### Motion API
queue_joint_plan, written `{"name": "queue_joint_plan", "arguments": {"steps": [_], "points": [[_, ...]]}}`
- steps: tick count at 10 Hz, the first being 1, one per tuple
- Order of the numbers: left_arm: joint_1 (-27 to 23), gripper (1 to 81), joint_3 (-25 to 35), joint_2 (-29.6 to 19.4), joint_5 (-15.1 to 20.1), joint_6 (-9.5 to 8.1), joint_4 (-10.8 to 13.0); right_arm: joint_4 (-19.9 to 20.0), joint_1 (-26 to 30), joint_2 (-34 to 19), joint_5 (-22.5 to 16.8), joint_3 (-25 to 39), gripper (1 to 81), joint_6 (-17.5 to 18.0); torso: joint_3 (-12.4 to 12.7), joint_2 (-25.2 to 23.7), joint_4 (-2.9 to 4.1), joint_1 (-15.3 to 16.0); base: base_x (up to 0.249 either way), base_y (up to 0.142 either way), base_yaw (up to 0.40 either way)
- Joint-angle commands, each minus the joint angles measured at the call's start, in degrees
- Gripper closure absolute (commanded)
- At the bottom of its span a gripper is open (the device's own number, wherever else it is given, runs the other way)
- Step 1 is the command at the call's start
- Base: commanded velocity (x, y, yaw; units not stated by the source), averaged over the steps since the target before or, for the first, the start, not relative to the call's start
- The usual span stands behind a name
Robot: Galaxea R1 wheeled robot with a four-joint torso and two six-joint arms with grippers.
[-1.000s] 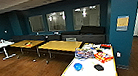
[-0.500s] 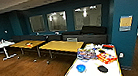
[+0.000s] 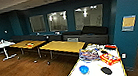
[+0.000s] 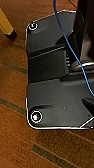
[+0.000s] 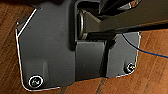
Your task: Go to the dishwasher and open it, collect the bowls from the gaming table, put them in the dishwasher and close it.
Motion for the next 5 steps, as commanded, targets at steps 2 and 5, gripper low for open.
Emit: {"name": "queue_joint_plan", "arguments": {"steps": [2, 5], "points": [[-3.4, 1.0, 0.0, -0.1, 2.6, 0.48, 0.5, -0.4, 3.1, -0.1, -2.8, 0.2, 1.0, -0.2, 0.0, 0.0, 0.0, 0.1, 0.088, 0.072, 0.0], [-3.4, 1.0, 0.0, 0.0, 2.6, 0.4, 0.5, -0.4, 3.3, -0.2, -2.8, 0.2, 1.0, -0.2, 0.0, 0.0, 0.0, 0.1, 0.096, 0.067, 0.0]]}}
